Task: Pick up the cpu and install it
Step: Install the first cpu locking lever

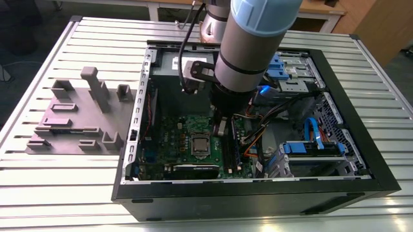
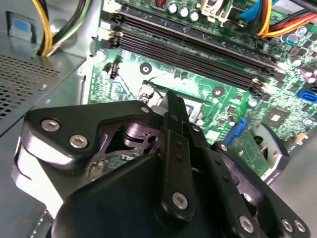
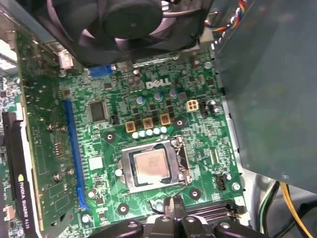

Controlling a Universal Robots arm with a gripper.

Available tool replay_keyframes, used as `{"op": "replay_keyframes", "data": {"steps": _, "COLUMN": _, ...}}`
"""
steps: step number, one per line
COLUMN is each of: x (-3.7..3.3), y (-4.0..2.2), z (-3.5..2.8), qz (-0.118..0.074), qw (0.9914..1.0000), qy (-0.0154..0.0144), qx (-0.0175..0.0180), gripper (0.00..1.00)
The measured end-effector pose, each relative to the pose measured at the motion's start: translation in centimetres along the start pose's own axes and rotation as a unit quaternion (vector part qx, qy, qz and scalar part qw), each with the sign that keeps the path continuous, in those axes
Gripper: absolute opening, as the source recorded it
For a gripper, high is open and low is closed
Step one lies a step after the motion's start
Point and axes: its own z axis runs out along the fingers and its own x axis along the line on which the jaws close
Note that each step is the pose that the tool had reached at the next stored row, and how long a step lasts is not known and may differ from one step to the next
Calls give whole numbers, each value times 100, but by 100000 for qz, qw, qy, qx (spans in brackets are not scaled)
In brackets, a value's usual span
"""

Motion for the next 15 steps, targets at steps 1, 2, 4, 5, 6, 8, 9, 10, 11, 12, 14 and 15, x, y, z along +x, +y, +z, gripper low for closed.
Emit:
{"op": "replay_keyframes", "data": {"steps": 1, "x": 3, "y": 2, "z": 0, "qz": -197, "qw": 100000, "qy": 85, "qx": 8, "gripper": 10}}
{"op": "replay_keyframes", "data": {"steps": 2, "x": 5, "y": 4, "z": 1, "qz": -366, "qw": 99999, "qy": 164, "qx": 20, "gripper": 10}}
{"op": "replay_keyframes", "data": {"steps": 4, "x": 21, "y": 6, "z": 4, "qz": -642, "qw": 99998, "qy": 193, "qx": 23, "gripper": 10}}
{"op": "replay_keyframes", "data": {"steps": 5, "x": 32, "y": 8, "z": 6, "qz": -760, "qw": 99997, "qy": 214, "qx": 20, "gripper": 10}}
{"op": "replay_keyframes", "data": {"steps": 6, "x": 39, "y": 10, "z": 8, "qz": -872, "qw": 99996, "qy": 222, "qx": 19, "gripper": 10}}
{"op": "replay_keyframes", "data": {"steps": 8, "x": 49, "y": 11, "z": 14, "qz": -1064, "qw": 99994, "qy": 275, "qx": 26, "gripper": 10}}
{"op": "replay_keyframes", "data": {"steps": 9, "x": 56, "y": 10, "z": 17, "qz": -1134, "qw": 99993, "qy": 324, "qx": 34, "gripper": 10}}
{"op": "replay_keyframes", "data": {"steps": 10, "x": 64, "y": 9, "z": 19, "qz": -1220, "qw": 99992, "qy": 379, "qx": 39, "gripper": 10}}
{"op": "replay_keyframes", "data": {"steps": 11, "x": 71, "y": 7, "z": 23, "qz": -1318, "qw": 99990, "qy": 410, "qx": 43, "gripper": 10}}
{"op": "replay_keyframes", "data": {"steps": 12, "x": 76, "y": 6, "z": 31, "qz": -1445, "qw": 99989, "qy": 435, "qx": 46, "gripper": 10}}
{"op": "replay_keyframes", "data": {"steps": 14, "x": 91, "y": 1, "z": 43, "qz": -1775, "qw": 99983, "qy": 465, "qx": 43, "gripper": 10}}
{"op": "replay_keyframes", "data": {"steps": 15, "x": 99, "y": -1, "z": 49, "qz": -1939, "qw": 99980, "qy": 477, "qx": 40, "gripper": 10}}
